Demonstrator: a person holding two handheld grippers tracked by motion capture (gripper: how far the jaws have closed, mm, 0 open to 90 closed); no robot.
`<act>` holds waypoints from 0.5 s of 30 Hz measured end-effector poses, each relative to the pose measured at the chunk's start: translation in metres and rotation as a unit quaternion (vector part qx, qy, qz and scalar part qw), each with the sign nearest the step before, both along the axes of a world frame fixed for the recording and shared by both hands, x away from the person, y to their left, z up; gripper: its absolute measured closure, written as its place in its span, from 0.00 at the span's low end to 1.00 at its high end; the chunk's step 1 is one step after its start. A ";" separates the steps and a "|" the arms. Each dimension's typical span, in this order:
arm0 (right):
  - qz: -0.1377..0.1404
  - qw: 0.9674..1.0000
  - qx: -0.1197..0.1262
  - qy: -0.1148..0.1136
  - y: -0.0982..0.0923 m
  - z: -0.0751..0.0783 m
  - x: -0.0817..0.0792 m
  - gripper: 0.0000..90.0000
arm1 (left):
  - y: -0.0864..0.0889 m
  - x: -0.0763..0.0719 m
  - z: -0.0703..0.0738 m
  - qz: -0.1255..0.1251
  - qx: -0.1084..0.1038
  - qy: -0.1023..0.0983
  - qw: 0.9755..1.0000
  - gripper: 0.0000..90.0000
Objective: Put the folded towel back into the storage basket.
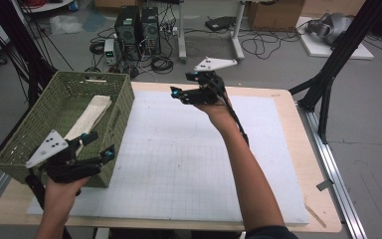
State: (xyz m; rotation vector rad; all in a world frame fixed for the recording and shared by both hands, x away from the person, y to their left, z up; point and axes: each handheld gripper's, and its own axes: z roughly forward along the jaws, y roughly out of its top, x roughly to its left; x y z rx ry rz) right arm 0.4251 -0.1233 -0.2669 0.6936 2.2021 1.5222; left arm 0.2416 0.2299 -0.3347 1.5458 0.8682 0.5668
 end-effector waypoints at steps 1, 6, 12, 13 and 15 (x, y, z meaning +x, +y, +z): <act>-0.007 1.000 -0.002 -0.003 -0.007 -0.002 -0.004 0.26 | -0.005 0.001 -0.001 -0.006 -0.003 0.003 1.000 0.26; -0.029 1.000 0.005 0.005 -0.035 -0.011 -0.018 0.18 | -0.026 0.007 -0.007 -0.032 -0.004 0.014 0.999 0.21; -0.058 0.998 0.007 0.007 -0.077 -0.027 -0.045 0.18 | -0.051 0.014 -0.016 -0.073 -0.008 0.025 0.997 0.22; -0.061 0.998 0.010 0.006 -0.084 -0.030 -0.050 0.18 | -0.054 0.014 -0.018 -0.078 -0.005 0.026 0.997 0.22; -0.072 0.997 0.011 0.003 -0.098 -0.038 -0.061 0.18 | -0.061 0.015 -0.021 -0.086 -0.001 0.026 0.996 0.22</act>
